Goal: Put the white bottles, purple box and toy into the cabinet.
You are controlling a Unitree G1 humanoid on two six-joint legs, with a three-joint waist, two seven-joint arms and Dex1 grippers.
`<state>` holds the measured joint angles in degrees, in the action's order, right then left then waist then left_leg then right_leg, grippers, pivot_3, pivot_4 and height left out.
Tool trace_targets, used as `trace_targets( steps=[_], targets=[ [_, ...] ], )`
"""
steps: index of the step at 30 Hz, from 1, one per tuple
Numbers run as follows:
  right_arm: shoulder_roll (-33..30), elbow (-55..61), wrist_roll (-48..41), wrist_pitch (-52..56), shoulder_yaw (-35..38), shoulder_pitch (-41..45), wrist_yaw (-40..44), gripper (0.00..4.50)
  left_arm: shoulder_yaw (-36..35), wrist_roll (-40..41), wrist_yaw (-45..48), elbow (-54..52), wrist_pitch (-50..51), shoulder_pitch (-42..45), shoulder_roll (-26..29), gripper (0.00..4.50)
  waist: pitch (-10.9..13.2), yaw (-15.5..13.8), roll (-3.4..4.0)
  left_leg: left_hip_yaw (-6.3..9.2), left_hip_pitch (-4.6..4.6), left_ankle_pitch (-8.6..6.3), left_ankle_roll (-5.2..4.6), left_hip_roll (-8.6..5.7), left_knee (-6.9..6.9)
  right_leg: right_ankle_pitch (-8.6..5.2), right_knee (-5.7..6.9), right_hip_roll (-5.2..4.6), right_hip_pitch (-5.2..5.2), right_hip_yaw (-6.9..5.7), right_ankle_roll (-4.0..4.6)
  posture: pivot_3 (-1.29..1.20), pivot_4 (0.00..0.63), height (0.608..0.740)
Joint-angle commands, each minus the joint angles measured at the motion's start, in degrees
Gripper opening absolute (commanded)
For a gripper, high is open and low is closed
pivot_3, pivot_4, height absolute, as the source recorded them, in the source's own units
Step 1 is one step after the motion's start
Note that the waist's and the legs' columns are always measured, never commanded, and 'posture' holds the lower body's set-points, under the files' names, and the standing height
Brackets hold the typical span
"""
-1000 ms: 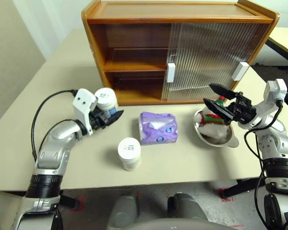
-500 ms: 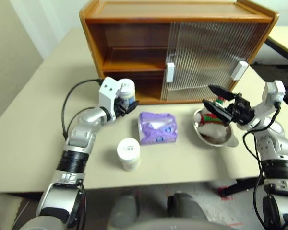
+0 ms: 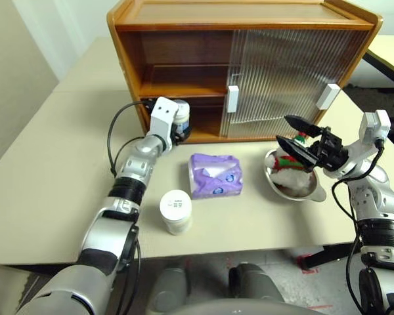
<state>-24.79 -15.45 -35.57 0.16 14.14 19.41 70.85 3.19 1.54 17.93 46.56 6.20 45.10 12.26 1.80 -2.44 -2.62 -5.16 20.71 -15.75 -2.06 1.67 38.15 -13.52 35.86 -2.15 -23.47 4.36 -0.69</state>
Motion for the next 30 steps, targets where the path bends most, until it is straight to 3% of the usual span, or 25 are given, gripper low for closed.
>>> trace_targets(
  steps=[1,15,30],
  targets=[
    [-0.26,1.29,0.58,-0.34,-0.46,-0.96,-0.16,4.5,-0.83,-0.91,-1.49,5.21,-4.0,3.19,-1.18,3.16,0.0,-0.01,-0.01,0.0,0.0,0.0,0.0,0.0,0.0,0.0,0.0,0.01,0.0,0.0,0.0,0.06,0.006,0.74],
    [-1.15,5.35,1.7,2.46,-3.99,-3.31,0.02,4.5,-3.69,-1.1,-7.68,18.98,-9.37,10.24,-4.63,3.16,0.08,0.17,-0.13,0.0,0.08,-0.01,0.01,-0.01,0.09,0.01,0.02,0.1,-0.05,0.02,-0.02,0.05,0.017,0.74],
    [-1.42,5.62,1.63,2.65,-4.5,-3.12,0.08,4.5,-6.01,-1.23,-7.36,22.44,-10.2,11.63,-6.29,3.16,0.08,0.25,-0.13,0.01,0.16,-0.01,0.02,-0.01,0.3,0.07,0.06,0.16,-0.06,0.0,-0.02,0.05,0.013,0.74]
  ],
)
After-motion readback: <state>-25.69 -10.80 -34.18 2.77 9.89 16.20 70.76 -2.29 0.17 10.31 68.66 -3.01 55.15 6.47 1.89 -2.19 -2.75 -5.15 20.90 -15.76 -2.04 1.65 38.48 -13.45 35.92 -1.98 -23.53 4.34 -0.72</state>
